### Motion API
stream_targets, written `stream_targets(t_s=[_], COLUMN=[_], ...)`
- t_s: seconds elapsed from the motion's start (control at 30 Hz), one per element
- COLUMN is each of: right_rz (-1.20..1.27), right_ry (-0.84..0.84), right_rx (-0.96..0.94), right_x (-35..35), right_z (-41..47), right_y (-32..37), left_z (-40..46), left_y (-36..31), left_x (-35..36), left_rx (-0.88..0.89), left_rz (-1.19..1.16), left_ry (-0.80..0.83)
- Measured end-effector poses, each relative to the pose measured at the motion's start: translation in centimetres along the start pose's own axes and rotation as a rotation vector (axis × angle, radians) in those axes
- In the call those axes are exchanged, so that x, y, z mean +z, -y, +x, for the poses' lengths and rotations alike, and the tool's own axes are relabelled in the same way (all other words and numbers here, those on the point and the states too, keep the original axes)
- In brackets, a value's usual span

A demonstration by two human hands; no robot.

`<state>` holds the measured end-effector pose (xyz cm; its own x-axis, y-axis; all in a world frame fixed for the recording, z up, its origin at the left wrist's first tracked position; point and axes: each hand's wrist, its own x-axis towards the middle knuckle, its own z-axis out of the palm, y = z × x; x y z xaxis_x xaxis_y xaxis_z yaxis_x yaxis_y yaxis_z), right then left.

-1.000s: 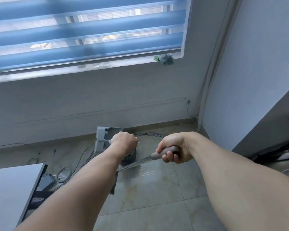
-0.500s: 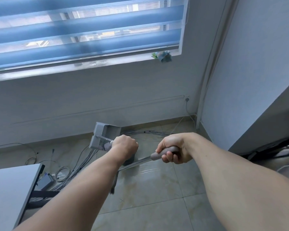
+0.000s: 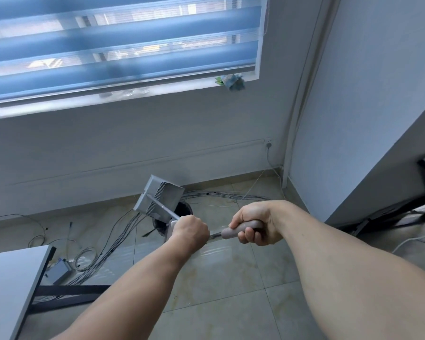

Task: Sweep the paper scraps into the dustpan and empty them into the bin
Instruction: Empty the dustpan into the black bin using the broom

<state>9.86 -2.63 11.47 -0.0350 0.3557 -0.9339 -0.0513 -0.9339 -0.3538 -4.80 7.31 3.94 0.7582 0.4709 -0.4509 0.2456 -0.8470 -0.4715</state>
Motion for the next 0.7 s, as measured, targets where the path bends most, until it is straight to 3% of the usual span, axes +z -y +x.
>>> stream_targets(t_s=[0.4, 0.7], right_rz=[0.003, -0.023], right_ry=[-0.021, -0.032], right_rx=[0.006, 0.003], right_x=[-0.4, -0.4], right_z=[-0.3, -0.3], right_y=[-0.2, 0.1], left_z=[0.4, -0.5], left_y=[-0.5, 0.9], left_x=[0.2, 0.2], left_rx=[0.061, -0.029], left_rz=[0.047, -0.071], left_ry=[0.034, 0.015])
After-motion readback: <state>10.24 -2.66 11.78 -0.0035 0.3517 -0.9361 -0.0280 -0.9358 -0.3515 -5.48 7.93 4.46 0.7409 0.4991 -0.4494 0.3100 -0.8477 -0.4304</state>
